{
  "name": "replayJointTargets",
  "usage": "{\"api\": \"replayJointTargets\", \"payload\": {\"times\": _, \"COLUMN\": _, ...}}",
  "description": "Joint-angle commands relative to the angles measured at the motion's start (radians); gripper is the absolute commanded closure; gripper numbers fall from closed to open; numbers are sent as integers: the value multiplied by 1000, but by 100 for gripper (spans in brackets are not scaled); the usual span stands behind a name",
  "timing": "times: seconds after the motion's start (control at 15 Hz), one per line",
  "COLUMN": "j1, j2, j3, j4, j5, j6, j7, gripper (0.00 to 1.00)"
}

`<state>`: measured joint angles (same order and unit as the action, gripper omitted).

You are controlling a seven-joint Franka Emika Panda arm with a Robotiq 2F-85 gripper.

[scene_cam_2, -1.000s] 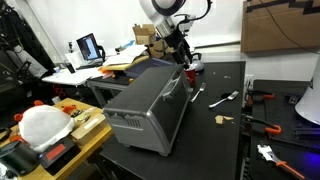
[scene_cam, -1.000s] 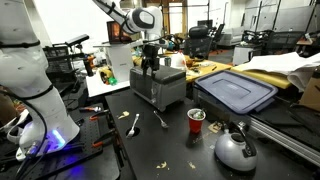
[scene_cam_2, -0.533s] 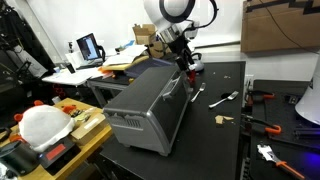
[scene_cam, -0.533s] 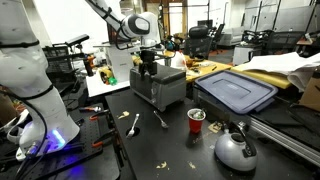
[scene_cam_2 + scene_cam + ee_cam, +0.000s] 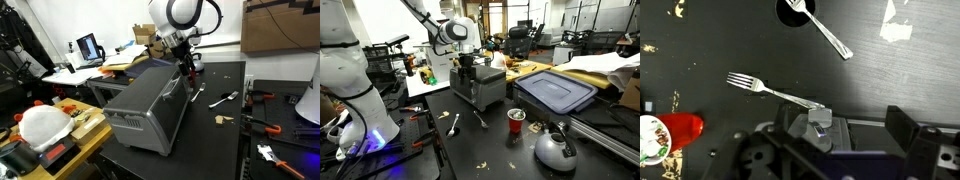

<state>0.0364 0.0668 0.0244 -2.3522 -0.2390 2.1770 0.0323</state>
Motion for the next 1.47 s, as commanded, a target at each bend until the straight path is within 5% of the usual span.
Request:
{"api": "replayJointTargets", "payload": {"times": 0.0, "j1": 0, "j2": -8, "j3": -3, "j4": -32, "j5": -37, "j6": 45, "j7": 31, "gripper": 0}}
{"api": "replayJointTargets", "payload": {"times": 0.27, "j1": -1, "j2": 18, "j3": -7, "j4": -31, "j5": -63, "j6": 67, "j7": 48, "gripper": 0}}
{"api": "replayJointTargets", "payload": {"times": 0.33, "j1": -1, "j2": 24, "j3": -8, "j4": -30, "j5": -65, "j6": 73, "j7": 49, "gripper": 25}}
{"api": "replayJointTargets", "payload": {"times": 0.47, "j1": 0, "j2": 35, "j3": -11, "j4": -26, "j5": -73, "j6": 88, "j7": 49, "gripper": 32}}
{"api": "replayJointTargets", "payload": {"times": 1.07, "j1": 7, "j2": 52, "j3": -21, "j4": -21, "j5": -152, "j6": 178, "j7": 120, "gripper": 99}}
{"api": "replayJointTargets", "payload": {"times": 1.27, "j1": 10, "j2": 49, "j3": -22, "j4": -21, "j5": -183, "j6": 178, "j7": 147, "gripper": 97}}
{"api": "replayJointTargets", "payload": {"times": 1.33, "j1": 12, "j2": 49, "j3": -22, "j4": -22, "j5": -188, "j6": 175, "j7": 155, "gripper": 63}}
{"api": "replayJointTargets", "payload": {"times": 1.4, "j1": 12, "j2": 50, "j3": -21, "j4": -22, "j5": -189, "j6": 174, "j7": 158, "gripper": 62}}
